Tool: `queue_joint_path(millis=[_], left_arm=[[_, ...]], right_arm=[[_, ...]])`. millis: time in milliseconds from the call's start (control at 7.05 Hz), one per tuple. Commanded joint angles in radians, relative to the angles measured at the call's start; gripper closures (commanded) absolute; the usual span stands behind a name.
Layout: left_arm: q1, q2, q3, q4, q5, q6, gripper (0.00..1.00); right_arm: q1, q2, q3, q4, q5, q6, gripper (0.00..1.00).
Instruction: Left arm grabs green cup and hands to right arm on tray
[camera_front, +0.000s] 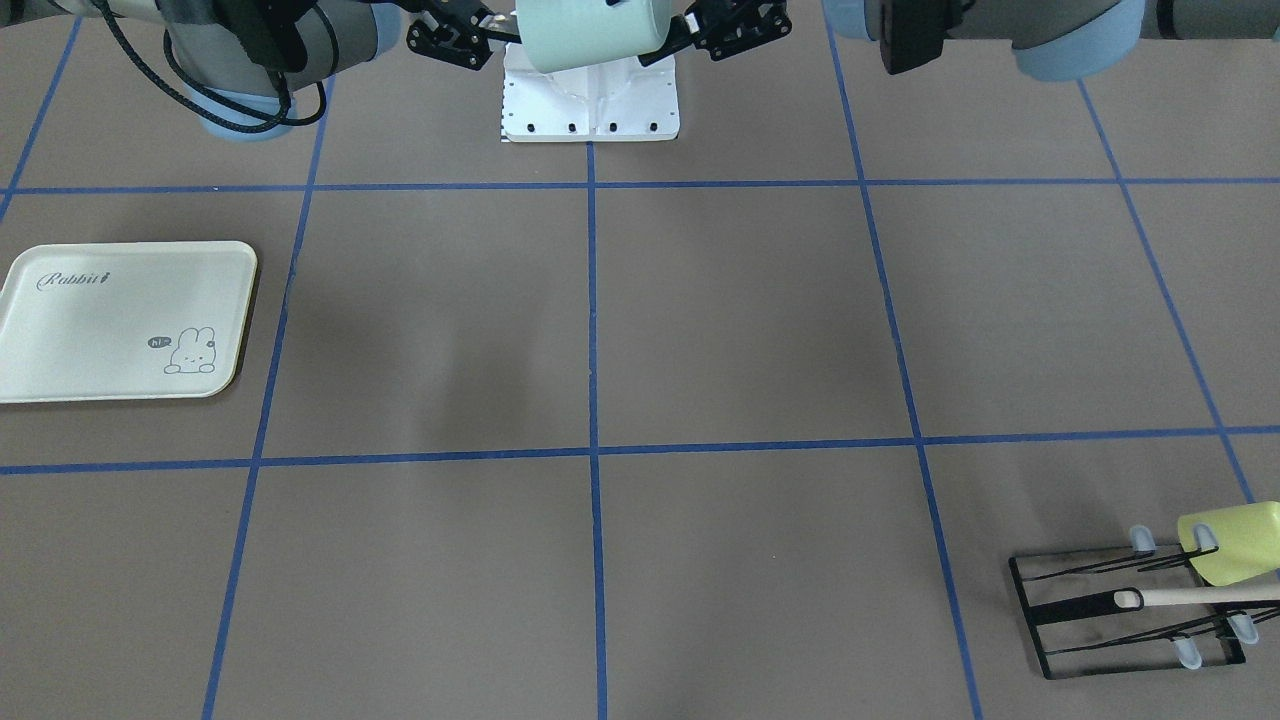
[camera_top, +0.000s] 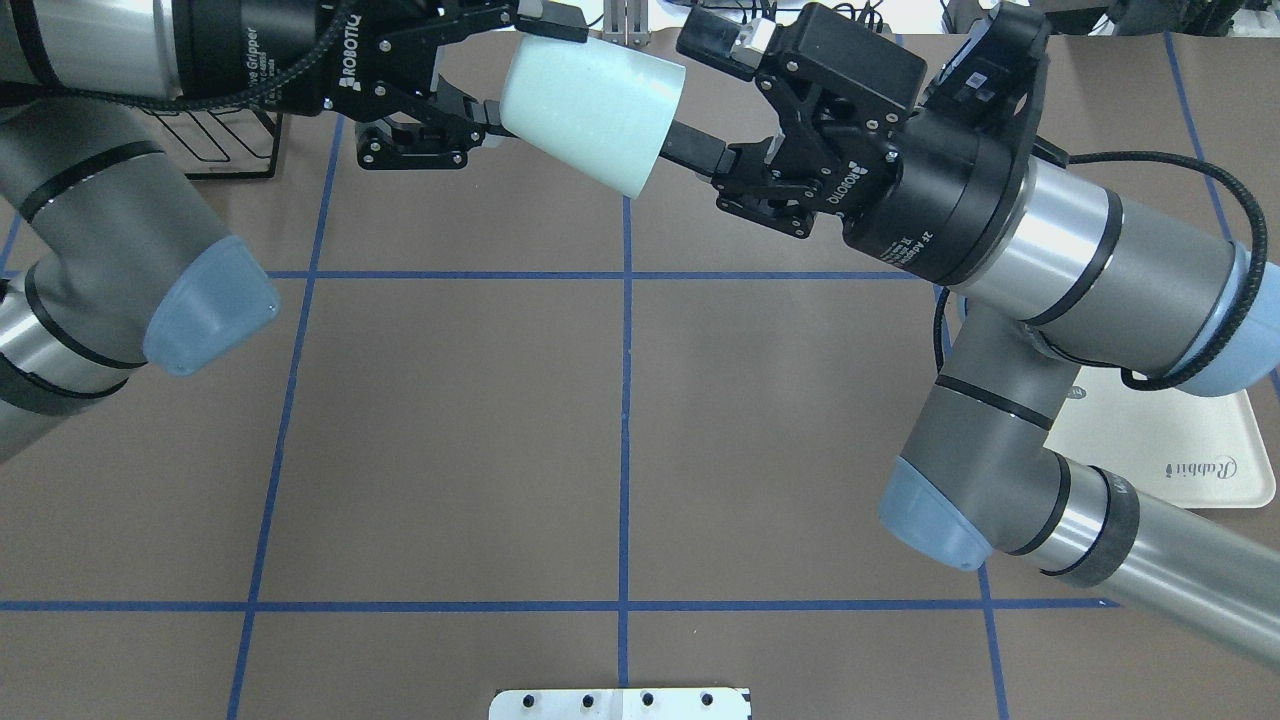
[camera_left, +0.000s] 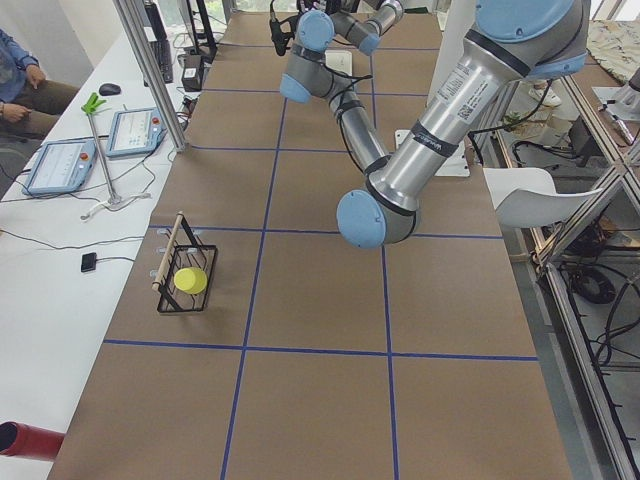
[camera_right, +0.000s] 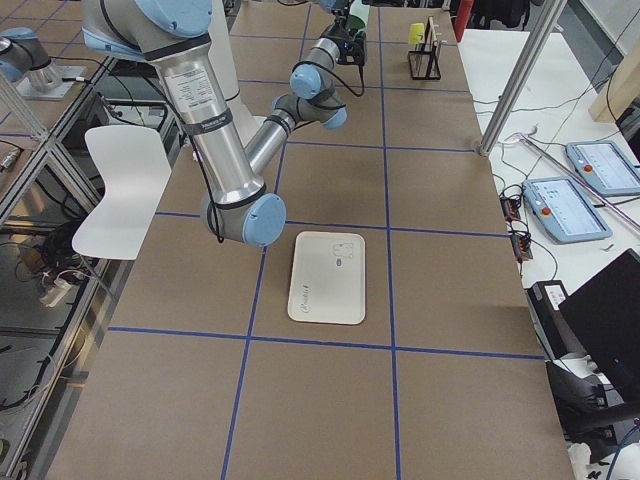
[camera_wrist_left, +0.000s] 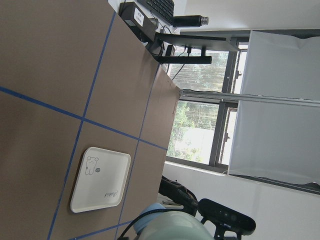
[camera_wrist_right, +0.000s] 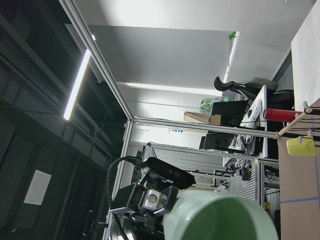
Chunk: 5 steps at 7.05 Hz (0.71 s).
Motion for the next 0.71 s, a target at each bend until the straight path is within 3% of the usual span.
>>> queue_joint_path(millis=[0,142,426,568], left_arm=[[0.009,-0.001,-0.001,0.0,0.0,0.002,1.0],[0.011,-0.002,0.0,0.0,0.0,0.003,1.0],[0.017,-0.002,-0.001,-0.001,0.0,0.002,1.0],[0.017,-0.003,-0.001,-0.001,0.0,0.002,1.0]], right_arm=[[-0.001,0.008,0.0,-0.008,0.0,-0.001,0.01],[-0.001,0.008,0.0,-0.014,-0.002,-0.001,0.02],[-0.001,0.008,0.0,-0.014,-0.002,-0.003,0.21],[-0.002,0.007,0.0,-0.014,-0.002,-0.004,0.25]])
